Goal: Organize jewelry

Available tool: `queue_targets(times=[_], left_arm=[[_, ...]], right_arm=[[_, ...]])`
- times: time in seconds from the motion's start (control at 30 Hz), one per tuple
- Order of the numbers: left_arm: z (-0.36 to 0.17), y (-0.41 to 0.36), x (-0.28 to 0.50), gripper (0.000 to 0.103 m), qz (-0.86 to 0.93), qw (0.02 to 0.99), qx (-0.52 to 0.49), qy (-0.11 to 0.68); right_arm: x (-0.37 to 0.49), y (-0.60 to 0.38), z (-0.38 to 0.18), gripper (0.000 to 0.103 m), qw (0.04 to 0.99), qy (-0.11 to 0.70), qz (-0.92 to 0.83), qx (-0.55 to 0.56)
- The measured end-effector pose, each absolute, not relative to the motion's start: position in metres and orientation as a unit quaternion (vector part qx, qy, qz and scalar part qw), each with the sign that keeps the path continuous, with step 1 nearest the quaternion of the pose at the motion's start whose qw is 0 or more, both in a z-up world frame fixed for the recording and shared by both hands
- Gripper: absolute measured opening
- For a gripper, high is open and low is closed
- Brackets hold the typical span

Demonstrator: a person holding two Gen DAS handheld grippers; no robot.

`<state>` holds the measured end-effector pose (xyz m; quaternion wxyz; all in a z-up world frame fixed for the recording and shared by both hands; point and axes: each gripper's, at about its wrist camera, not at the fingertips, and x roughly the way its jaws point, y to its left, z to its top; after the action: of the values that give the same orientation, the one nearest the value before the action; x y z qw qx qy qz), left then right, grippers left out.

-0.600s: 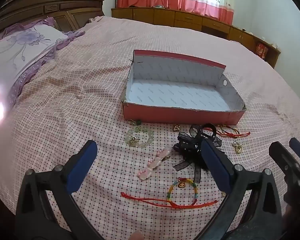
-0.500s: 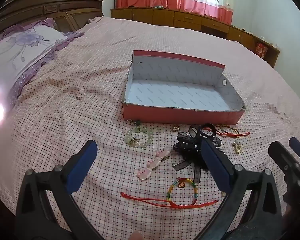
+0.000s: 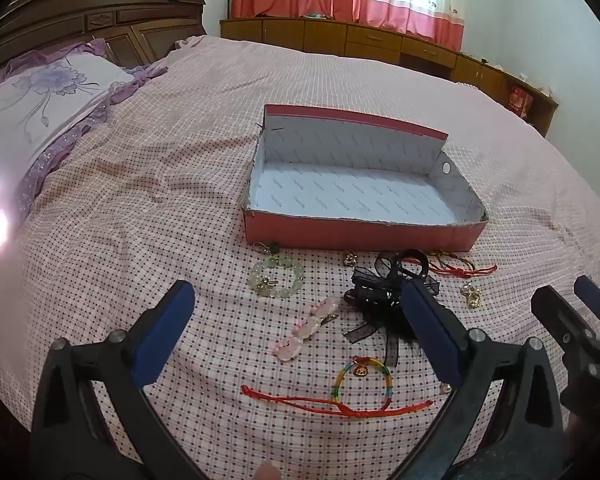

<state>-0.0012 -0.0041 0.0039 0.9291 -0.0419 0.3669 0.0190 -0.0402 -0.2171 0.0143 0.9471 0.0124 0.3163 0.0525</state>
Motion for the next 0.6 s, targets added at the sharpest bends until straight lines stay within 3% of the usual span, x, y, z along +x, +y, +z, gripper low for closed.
queue_targets(times=[0.6], left_arm=[[0.0048,-0.0026,-0.0012,0.097,0.018,0.929,-0.046,0.367]], right_arm=[[-0.0405,-0.217,0.0133,0.103,0.947,0.317,0.053,0.013]])
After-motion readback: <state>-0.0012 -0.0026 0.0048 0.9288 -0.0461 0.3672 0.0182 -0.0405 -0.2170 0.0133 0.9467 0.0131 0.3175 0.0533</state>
